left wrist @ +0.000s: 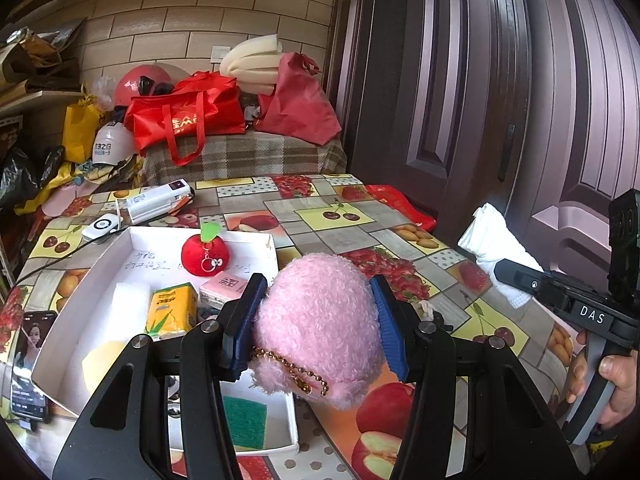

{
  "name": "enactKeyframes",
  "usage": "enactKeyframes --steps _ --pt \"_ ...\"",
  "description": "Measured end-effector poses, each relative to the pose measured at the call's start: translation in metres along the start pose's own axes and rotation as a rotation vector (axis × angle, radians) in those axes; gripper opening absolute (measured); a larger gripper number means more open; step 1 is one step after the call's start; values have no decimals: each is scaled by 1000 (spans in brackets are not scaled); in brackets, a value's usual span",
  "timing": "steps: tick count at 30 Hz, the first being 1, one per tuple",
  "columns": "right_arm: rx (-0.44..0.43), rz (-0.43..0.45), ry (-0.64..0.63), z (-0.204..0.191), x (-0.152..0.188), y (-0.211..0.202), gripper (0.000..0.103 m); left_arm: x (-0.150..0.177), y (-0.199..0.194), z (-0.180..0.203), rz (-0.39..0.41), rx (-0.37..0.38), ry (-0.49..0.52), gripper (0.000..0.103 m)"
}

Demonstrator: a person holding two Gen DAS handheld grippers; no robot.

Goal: Organize soft objects
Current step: 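Carry the pink plush ball in the left tool while the right tool carries the white cloth to the box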

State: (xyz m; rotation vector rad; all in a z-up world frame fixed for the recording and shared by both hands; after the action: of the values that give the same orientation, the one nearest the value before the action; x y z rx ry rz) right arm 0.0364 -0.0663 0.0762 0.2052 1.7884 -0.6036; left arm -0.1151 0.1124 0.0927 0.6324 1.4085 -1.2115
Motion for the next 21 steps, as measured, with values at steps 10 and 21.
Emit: enactKeyframes --steps 10,21 --pt "-27 8 -71 -25 -18 16 29 -2 -3 -17 12 -25 -30 52" --pt "-92 5 -142 -63 -31 36 29 -1 -8 -43 25 -62 -73 53"
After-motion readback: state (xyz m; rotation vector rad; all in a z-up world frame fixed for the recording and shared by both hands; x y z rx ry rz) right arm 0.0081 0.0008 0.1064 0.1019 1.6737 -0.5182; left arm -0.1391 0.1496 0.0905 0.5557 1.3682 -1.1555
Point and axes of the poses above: each gripper's, at about its wrist camera, not at the fingertips, and y roughly the way its jaws point, z to its right, x to its underside, the point moved 4 cm from there along y, roughly the way its jaws point, and after that the axes turned 4 degrees about z, right-handed, at the moved point
